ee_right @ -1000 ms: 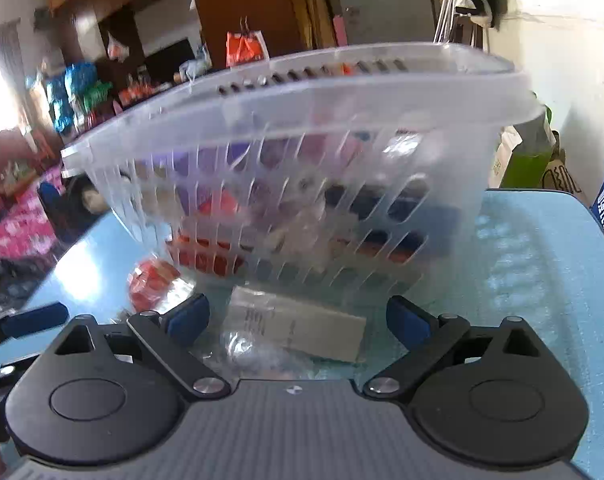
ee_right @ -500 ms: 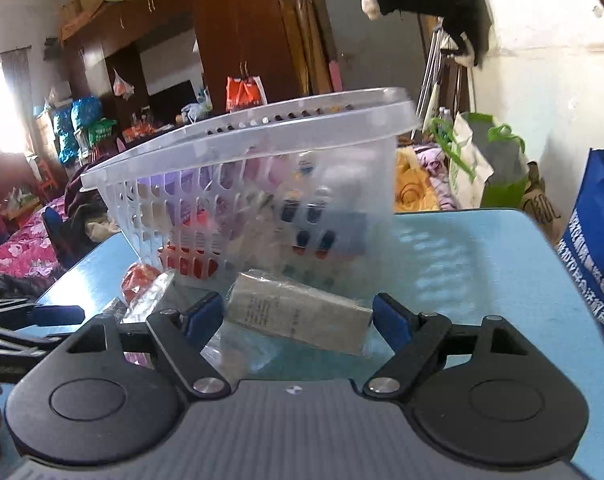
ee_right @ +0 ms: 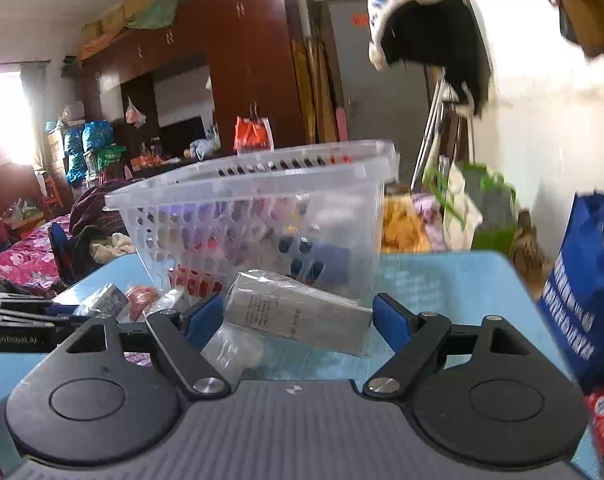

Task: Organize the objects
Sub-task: 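Grasp a small white carton with the left tool while the right tool grasps a wrapped white box, then carry both items over the white basket and open both tools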

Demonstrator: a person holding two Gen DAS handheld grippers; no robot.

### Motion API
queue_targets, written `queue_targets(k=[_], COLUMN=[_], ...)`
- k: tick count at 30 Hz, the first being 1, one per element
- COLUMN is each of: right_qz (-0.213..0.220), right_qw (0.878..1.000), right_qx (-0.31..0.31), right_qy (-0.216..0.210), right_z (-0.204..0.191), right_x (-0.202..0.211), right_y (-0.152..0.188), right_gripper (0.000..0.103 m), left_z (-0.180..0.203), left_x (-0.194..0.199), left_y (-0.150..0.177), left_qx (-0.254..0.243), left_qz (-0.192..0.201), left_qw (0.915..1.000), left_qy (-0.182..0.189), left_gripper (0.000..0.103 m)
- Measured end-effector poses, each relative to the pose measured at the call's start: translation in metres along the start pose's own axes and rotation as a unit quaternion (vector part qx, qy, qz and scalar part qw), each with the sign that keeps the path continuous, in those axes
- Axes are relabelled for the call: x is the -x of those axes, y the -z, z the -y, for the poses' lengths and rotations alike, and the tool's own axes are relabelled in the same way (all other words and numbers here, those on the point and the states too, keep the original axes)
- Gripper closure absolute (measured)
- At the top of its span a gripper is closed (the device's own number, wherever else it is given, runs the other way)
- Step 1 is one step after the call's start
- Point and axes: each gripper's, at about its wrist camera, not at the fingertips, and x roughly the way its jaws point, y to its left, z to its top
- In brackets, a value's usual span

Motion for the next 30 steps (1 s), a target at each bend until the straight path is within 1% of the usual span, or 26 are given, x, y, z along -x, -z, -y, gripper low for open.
queue_targets(k=[4,7,10,15,20,25,27,30], right_qz=[0.029,0.038,0.042,0.055,0.065,0.076,0.08,0.091], right_qw=[0.999,0.999,0.999,0.998,0.997,0.996,0.996,0.995], right_qx=[0.027,0.037,0.034,0.028,0.041,0.043,0.045,0.042], right_qy=[0.007,0.008,0.002,-0.002,0.002,0.002,0.003,-0.009], right_z=[-0.009,-0.012,-0.011,-0.01,-0.015,-0.015,-0.015,-0.013], right_x=[0.007,0.008,0.009,0.013,0.017,0.02,0.022,0.026], right_y=[0.001,0.001,0.001,0.002,0.004,0.005,0.005,0.007], right_gripper=[0.019,0.019,0.02,0.02,0.02,0.02,0.02,0.02], left_z=[0.001,0.003,0.003,0.002,-0.003,-0.01,-0.01,-0.006], left_x=[0.008,0.012,0.017,0.023,0.039,0.042,0.042,0.043], left_y=[0.0,0.0,0.0,0.001,0.006,0.005,0.005,0.006], left_qx=[-0.005,-0.011,-0.01,-0.01,0.0,0.021,0.02,0.01], left_qz=[0.031,0.051,0.07,0.089,0.144,0.157,0.159,0.163], left_qw=[0.9995,0.9986,0.9974,0.9958,0.9889,0.9863,0.986,0.9856], left_qy=[0.005,0.01,0.012,0.019,0.036,0.045,0.045,0.044], left_gripper=[0.06,0.06,0.06,0.06,0.06,0.06,0.06,0.06])
